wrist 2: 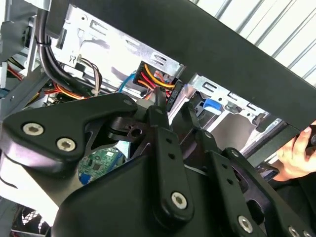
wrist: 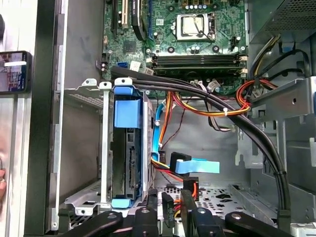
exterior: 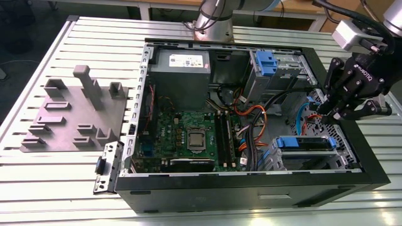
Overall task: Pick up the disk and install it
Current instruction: 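Insert the first disk wire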
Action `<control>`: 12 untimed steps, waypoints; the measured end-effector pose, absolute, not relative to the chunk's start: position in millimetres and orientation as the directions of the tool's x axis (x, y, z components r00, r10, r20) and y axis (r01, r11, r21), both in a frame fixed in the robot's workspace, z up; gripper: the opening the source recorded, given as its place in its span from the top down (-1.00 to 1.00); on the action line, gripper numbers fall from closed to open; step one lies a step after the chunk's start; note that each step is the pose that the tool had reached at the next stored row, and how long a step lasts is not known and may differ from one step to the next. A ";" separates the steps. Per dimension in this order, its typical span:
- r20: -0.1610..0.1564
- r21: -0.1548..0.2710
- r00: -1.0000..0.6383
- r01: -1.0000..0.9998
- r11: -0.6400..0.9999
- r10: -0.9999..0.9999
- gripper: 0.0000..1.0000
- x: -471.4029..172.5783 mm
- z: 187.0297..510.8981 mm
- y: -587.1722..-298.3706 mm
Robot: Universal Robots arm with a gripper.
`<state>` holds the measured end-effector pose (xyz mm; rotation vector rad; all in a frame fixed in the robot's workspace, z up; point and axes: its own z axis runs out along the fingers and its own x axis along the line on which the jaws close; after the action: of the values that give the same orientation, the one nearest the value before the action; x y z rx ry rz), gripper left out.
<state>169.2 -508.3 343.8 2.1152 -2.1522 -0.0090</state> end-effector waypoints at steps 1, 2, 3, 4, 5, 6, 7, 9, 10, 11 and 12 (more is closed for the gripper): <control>0.085 0.091 -0.013 -0.996 0.021 -0.996 0.36 169.5 343.0 -508.1; 0.086 0.091 -0.013 -0.996 0.021 -0.996 0.36 169.7 342.3 -508.0; 0.087 0.091 -0.013 -0.996 0.021 -0.996 0.36 170.0 341.9 -507.9; 0.088 0.091 -0.014 -0.996 0.022 -0.996 0.39 170.0 341.7 -507.9; 0.090 0.091 -0.014 -0.996 0.022 -0.996 0.51 170.1 341.6 -507.9; 0.091 0.091 -0.014 -0.996 0.022 -0.996 0.51 170.2 341.6 -507.9; 0.092 0.091 -0.013 -0.996 0.022 -0.996 0.64 170.2 341.5 -507.9; 0.098 0.091 -0.013 -0.996 0.022 -0.995 0.67 170.2 341.9 -507.9; 0.102 0.091 -0.012 -0.996 0.021 -0.995 0.67 170.2 342.6 -507.9; 0.105 0.091 -0.011 -0.996 0.020 -0.994 0.67 170.2 343.4 -507.9; 0.108 0.091 -0.010 -0.996 0.020 -0.994 0.67 170.1 344.6 -507.9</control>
<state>170.1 -507.9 344.6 2.1062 -2.1375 0.0165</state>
